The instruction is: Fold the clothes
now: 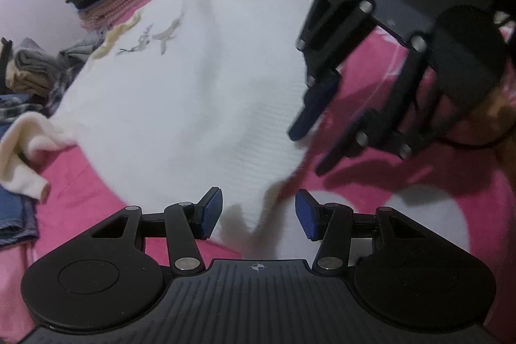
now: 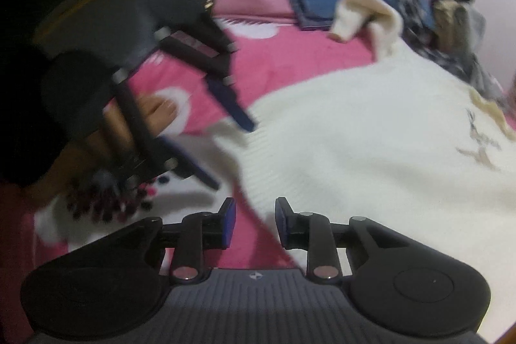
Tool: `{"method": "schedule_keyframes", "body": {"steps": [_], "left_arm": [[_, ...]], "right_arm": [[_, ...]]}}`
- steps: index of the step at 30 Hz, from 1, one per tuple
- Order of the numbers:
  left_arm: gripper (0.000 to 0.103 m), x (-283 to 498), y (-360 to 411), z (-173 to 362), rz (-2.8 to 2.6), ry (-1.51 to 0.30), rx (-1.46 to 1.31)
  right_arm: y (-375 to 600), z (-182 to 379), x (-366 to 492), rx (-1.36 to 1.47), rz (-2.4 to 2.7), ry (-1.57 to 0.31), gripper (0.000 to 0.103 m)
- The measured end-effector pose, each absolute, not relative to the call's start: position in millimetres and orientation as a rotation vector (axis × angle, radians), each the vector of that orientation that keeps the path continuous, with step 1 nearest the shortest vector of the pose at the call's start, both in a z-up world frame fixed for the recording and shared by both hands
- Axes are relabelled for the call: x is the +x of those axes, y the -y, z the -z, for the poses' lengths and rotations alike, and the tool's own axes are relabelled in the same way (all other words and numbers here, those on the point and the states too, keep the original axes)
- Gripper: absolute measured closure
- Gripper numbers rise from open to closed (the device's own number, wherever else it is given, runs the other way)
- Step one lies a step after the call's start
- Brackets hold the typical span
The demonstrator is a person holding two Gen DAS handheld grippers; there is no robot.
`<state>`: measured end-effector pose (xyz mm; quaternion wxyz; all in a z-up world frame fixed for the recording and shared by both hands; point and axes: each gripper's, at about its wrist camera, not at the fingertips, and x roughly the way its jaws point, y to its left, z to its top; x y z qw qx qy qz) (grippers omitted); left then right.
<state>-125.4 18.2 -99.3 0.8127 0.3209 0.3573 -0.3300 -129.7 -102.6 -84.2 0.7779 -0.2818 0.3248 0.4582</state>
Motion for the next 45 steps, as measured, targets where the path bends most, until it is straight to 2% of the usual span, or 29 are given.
{"method": "schedule_keyframes", "body": {"steps": [3,4,5,8,13,19,24,26,28,39,40,41,45], "left_arm": [[0.053,-122.5,-19.0,99.2,0.68,-0.761,0.682],[0.053,-121.6,-19.3,99.1,0.672,-0.76,0.681],[0.053,-120.7,-19.6,99.1,0.664,-0.759,0.679],[0.053,-117.9,-20.4,99.0,0.641,-0.757,0.675],[0.053,-115.2,-22.2,96.0,0.616,-0.747,0.635],[0.055,-110.9,-16.6,96.8,0.615,-0.738,0.624],[0.068,-105.3,-8.6,104.4,0.6,-0.729,0.664],[0.079,-106.3,-8.2,105.6,0.611,-0.734,0.657],[0.082,-108.5,-7.9,106.9,0.625,-0.74,0.658],[0.081,-117.6,-5.6,113.3,0.663,-0.75,0.698],[0.085,-117.1,-6.3,113.2,0.659,-0.748,0.692],[0.093,-116.7,-7.6,112.4,0.651,-0.743,0.682],[0.1,-116.8,-13.6,106.2,0.623,-0.717,0.644]], "right_arm": [[96.9,89.5,-129.0,-0.642,-0.966,-0.689,0.077],[95.6,90.6,-127.3,-0.643,-0.956,-0.687,0.08],[95.2,90.5,-125.1,-0.637,-0.951,-0.69,0.089],[96.5,88.7,-120.1,-0.613,-0.937,-0.699,0.096],[101.7,83.3,-114.0,-0.549,-0.913,-0.708,0.101],[101.7,76.1,-113.9,-0.531,-0.916,-0.697,0.102],[98.3,76.5,-112.2,-0.547,-0.915,-0.691,0.102],[97.9,76.3,-111.5,-0.543,-0.912,-0.69,0.102],[98.0,76.5,-110.7,-0.541,-0.912,-0.692,0.102],[98.6,78.0,-107.1,-0.529,-0.909,-0.71,0.101],[98.6,77.6,-107.1,-0.526,-0.909,-0.712,0.101],[98.7,77.1,-107.1,-0.522,-0.91,-0.714,0.1],[100.7,72.9,-106.1,-0.494,-0.922,-0.716,0.096]]}}
